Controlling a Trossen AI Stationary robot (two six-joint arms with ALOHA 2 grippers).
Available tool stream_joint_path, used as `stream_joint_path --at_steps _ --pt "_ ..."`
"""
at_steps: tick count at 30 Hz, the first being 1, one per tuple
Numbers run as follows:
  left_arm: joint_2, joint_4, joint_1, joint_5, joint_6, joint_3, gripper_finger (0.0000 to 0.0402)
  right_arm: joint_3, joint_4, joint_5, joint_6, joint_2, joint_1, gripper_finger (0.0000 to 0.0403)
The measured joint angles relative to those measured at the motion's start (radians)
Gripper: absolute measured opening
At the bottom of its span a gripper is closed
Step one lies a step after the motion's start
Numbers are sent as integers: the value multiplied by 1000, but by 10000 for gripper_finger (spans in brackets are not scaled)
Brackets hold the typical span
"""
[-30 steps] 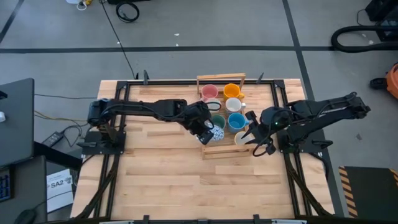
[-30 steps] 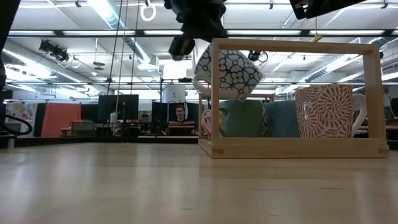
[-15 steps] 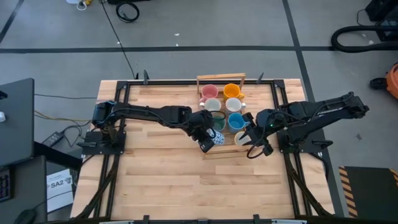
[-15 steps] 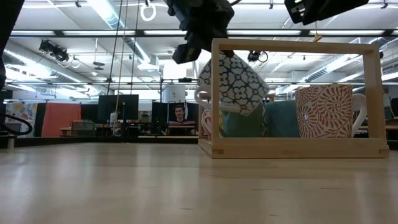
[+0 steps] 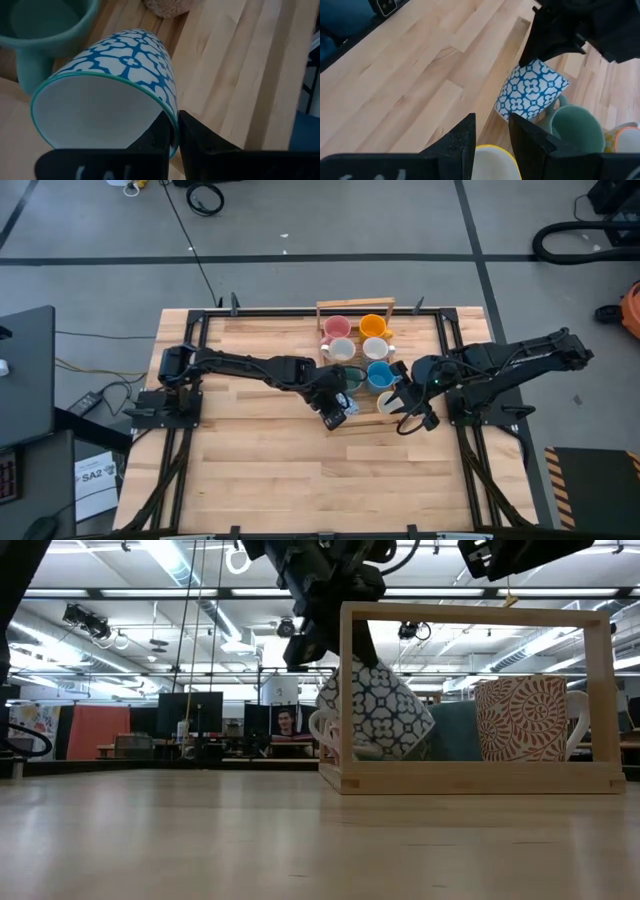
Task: Place coffee mugs
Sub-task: Put the blue patterned mug on the shelf
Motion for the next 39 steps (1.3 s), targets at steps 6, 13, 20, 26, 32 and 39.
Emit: stream_joint_path --at_steps 6,13,20,26,32,39 --pt "1 -8 1 -10 9 0 27 0 3 0 0 -1 0 123" --pt "12 -37 -9 -8 10 -3 28 0 3 0 0 -1 0 123" --pt "26 -46 -18 -5 10 -4 29 0 2 0 0 -1 0 123" --pt "29 -39 -19 -8 31 -3 30 0 3 0 0 -1 0 123" --pt "30 -22 -19 -7 59 -3 49 0 2 -1 0 -1 0 123" --pt "30 33 -20 -7 59 -3 78 0 2 -1 0 -1 0 123"
